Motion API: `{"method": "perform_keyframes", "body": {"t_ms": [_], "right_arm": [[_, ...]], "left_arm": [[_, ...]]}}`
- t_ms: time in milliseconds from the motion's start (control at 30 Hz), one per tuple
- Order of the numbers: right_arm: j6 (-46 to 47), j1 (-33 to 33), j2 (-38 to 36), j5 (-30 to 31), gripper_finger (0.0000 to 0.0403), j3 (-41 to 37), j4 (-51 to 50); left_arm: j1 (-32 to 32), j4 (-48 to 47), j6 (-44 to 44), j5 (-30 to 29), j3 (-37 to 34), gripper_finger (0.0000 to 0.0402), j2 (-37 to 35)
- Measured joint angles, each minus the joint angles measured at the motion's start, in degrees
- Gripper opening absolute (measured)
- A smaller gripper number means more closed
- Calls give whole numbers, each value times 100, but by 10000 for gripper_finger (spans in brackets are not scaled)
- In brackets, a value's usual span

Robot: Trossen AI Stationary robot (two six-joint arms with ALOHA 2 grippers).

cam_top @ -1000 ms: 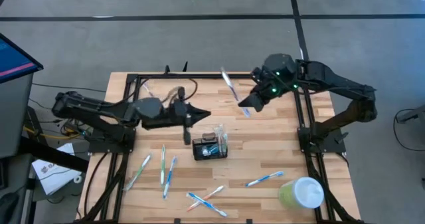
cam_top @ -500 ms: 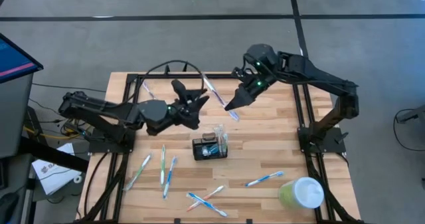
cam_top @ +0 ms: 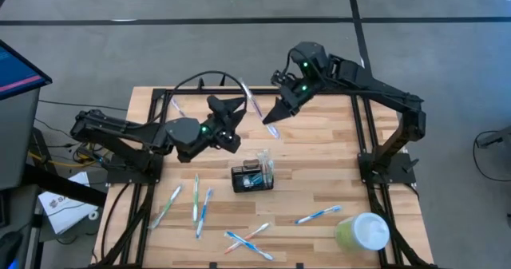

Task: Pick & Place toothbrushing station
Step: Put the right purple toothbrush into the bottom left section of the mesh organizer

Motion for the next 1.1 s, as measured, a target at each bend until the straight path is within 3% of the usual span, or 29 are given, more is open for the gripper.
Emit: {"method": "perform_keyframes", "body": {"t_ms": [100, 333, 1100], "right_arm": [[64, -145, -14, 11, 0, 1, 114], [168, -188, -14, -102, 0, 1, 170], [159, 142, 19, 17, 0, 3, 111]], "left_arm": [[-96, 49, -5, -181, 0, 234, -2], [-98, 140, 197, 100, -2, 213, -2], [357, 525, 176, 839, 0, 211, 160]]}}
